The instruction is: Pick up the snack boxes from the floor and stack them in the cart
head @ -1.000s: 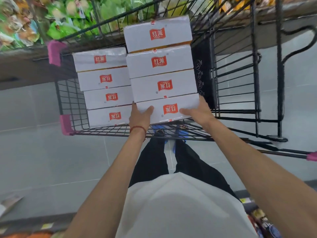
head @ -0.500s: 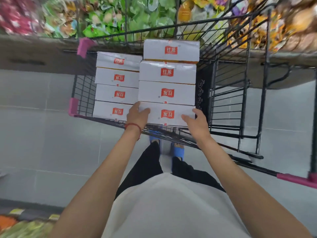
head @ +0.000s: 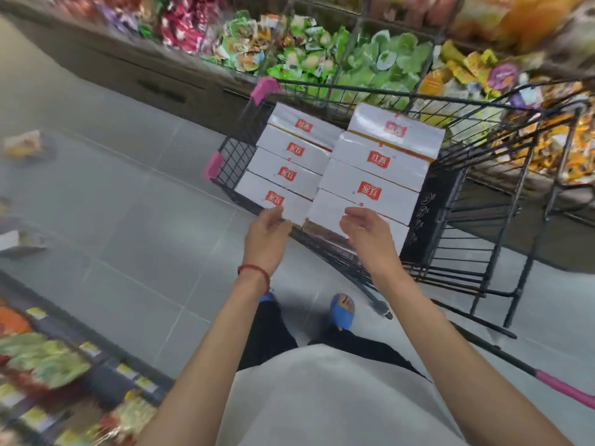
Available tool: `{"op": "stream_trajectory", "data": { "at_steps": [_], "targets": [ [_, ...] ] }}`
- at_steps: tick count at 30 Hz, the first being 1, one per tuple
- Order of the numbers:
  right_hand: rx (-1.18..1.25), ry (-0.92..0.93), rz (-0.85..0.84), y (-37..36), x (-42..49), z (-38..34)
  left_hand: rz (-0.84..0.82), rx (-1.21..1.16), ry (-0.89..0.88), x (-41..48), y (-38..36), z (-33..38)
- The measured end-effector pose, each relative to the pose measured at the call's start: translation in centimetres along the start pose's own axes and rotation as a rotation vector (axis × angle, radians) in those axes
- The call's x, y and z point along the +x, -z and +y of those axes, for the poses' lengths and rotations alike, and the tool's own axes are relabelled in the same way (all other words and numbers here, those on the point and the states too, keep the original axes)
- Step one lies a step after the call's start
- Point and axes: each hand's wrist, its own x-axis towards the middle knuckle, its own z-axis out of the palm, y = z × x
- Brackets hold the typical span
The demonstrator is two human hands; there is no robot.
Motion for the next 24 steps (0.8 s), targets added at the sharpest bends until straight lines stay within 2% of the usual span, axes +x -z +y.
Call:
{"op": "stream_trajectory", "data": {
  "at_steps": [7, 18, 24],
  "targets": [
    [-0.130, 0.067, -0.193, -10.7, -1.4, -2.4, 0.170, -0.200, 0.053, -0.4, 8.9, -3.5],
    [-0.227, 0.107, -0.430, -34.0, -5.2, -6.0, 0.395, -0.349, 0.091, 1.3, 30.3, -11.2],
    [-0.262, 0.078, -0.537, -44.1, -6.6, -7.8, 0.533, -0.438, 0.134, 2.2, 40.0, -14.9]
  ]
}}
